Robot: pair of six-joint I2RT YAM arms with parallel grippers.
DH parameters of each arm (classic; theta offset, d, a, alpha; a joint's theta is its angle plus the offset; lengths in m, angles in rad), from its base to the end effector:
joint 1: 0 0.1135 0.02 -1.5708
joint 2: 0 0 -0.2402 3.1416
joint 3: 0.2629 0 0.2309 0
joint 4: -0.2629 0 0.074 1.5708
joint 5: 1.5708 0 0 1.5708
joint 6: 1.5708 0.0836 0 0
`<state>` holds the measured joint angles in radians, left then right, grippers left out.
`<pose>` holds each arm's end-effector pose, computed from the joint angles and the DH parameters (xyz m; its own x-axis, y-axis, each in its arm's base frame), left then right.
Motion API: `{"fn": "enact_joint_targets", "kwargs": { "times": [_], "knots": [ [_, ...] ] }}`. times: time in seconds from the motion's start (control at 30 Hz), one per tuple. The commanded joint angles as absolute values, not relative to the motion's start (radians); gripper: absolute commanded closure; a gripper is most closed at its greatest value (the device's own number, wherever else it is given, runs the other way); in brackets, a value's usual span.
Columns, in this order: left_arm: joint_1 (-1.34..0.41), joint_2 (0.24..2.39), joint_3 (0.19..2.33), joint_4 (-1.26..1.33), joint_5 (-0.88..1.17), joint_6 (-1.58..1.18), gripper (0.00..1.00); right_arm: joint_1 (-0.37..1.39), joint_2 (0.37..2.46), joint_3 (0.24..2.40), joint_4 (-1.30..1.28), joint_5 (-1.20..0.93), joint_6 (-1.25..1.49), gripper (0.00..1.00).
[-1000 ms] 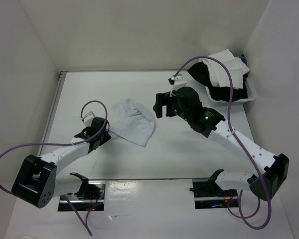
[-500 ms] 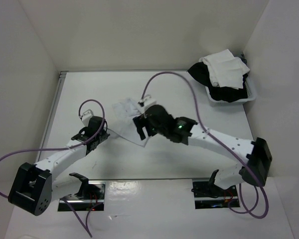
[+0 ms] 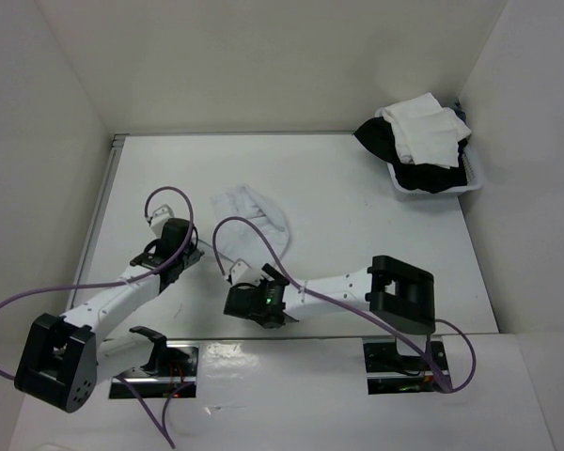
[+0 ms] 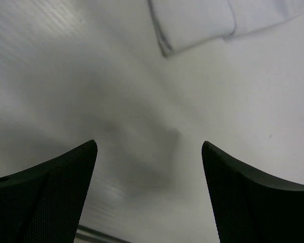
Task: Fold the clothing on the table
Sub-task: Flatten the skirt out
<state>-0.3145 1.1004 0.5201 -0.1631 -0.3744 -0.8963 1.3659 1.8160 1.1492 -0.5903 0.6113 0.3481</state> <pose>0.2398 -0.0459 0.1528 -0.4268 -0.6256 -0.6531 -0.4827 0.7683 -0.4204 0.1151 0.3178 0.1203 -0.4431 -0.7595 -0.4763 -0.6538 0.6373 -0.4079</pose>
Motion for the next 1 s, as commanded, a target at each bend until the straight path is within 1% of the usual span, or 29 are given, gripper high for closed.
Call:
{"fn": "enact_joint_targets", "kwargs": {
  "times": [0.0, 0.17, 0.43, 0.63, 0.73, 0.83, 0.87, 0.93, 0.97],
  "knots": [
    [-0.308, 1.078, 0.529, -0.143, -0.367, -0.871, 1.0, 1.373, 1.833, 1.129, -0.589, 0.767, 0.39, 0.12],
    [-0.308, 1.078, 0.529, -0.132, -0.347, -0.871, 1.0, 1.373, 1.894, 1.14, -0.558, 0.864, 0.399, 0.12],
    [-0.308, 1.069, 0.52, -0.123, -0.337, -0.871, 1.0, 1.373, 2.014, 1.207, -0.434, 0.942, 0.308, 0.12],
    [-0.308, 1.039, 0.52, -0.132, -0.337, -0.862, 1.0, 1.344, 2.039, 1.241, -0.341, 0.913, 0.239, 0.12],
    [-0.308, 1.039, 0.52, -0.143, -0.337, -0.862, 1.0, 1.321, 2.039, 1.25, -0.319, 0.904, 0.227, 0.17],
    [-0.308, 1.029, 0.52, -0.143, -0.337, -0.862, 1.0, 1.295, 2.039, 1.25, -0.31, 0.879, 0.227, 0.28],
    [-0.308, 1.029, 0.52, -0.143, -0.337, -0.862, 1.0, 1.281, 2.03, 1.24, -0.299, 0.879, 0.227, 0.33],
    [-0.308, 1.029, 0.52, -0.143, -0.337, -0.862, 1.0, 1.267, 2.02, 1.229, -0.287, 0.856, 0.227, 0.36],
    [-0.308, 1.029, 0.52, -0.143, -0.337, -0.862, 1.0, 1.253, 2.011, 1.22, -0.278, 0.856, 0.227, 0.4]
  ]
}}
